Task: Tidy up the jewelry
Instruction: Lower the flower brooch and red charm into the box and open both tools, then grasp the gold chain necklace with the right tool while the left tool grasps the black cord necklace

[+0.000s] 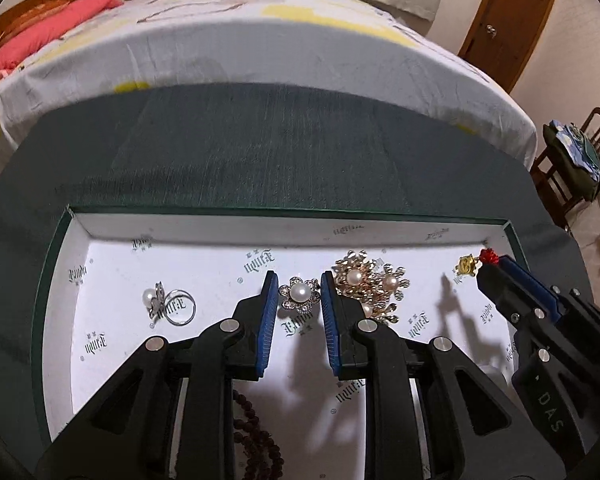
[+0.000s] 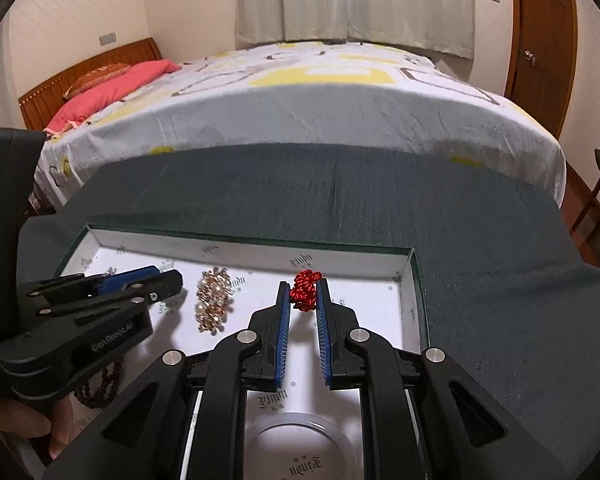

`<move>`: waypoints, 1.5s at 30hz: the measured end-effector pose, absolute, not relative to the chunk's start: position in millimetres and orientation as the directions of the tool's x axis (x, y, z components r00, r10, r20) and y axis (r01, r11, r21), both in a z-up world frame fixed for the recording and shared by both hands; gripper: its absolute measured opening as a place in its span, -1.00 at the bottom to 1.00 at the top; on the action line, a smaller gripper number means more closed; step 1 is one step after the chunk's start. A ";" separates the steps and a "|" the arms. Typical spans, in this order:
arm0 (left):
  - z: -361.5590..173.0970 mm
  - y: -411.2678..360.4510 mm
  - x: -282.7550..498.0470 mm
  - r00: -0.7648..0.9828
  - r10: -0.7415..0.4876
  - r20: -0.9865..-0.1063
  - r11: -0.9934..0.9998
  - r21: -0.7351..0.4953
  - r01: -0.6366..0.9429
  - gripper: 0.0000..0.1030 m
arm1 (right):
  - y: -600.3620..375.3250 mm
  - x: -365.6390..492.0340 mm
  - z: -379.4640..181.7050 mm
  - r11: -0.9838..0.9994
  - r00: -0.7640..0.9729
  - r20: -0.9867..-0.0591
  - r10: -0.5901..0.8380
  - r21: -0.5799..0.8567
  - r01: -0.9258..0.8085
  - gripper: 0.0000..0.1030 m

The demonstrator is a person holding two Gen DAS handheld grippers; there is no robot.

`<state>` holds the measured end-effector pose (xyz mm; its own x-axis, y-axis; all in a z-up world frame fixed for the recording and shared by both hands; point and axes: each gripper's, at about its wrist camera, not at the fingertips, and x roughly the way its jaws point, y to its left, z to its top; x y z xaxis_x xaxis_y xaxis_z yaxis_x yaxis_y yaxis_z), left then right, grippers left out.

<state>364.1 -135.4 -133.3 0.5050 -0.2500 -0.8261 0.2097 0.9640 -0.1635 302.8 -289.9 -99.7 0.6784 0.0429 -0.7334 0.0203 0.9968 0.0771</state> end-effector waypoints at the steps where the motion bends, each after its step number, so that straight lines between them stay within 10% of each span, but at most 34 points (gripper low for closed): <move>1: -133.6 -134.5 364.2 0.504 -0.251 -0.826 0.964 -0.167 0.207 -0.59 | -290.1 302.8 -100.1 0.997 0.674 -0.738 0.044 0.079 0.021 -0.74; 9: -132.8 -136.0 365.3 0.497 -0.252 -0.830 0.964 -0.170 0.205 0.12 | -289.7 308.2 -101.6 0.998 0.657 -0.753 0.042 0.069 0.015 -0.69; 13: -128.5 -132.9 362.4 0.518 -0.259 -0.815 0.963 -0.175 0.206 0.35 | -289.8 303.9 -95.3 0.997 0.682 -0.731 0.037 0.068 0.019 0.08; 16: -120.8 -128.2 357.2 0.536 -0.265 -0.802 0.961 -0.175 0.214 0.45 | -289.1 300.0 -89.8 0.997 0.694 -0.719 0.036 0.069 0.021 0.10; 45: -72.7 9.0 187.7 0.733 -0.166 -0.660 0.981 -0.036 0.190 0.72 | -198.0 145.1 -82.9 0.994 0.769 -0.631 0.104 0.099 -0.054 0.10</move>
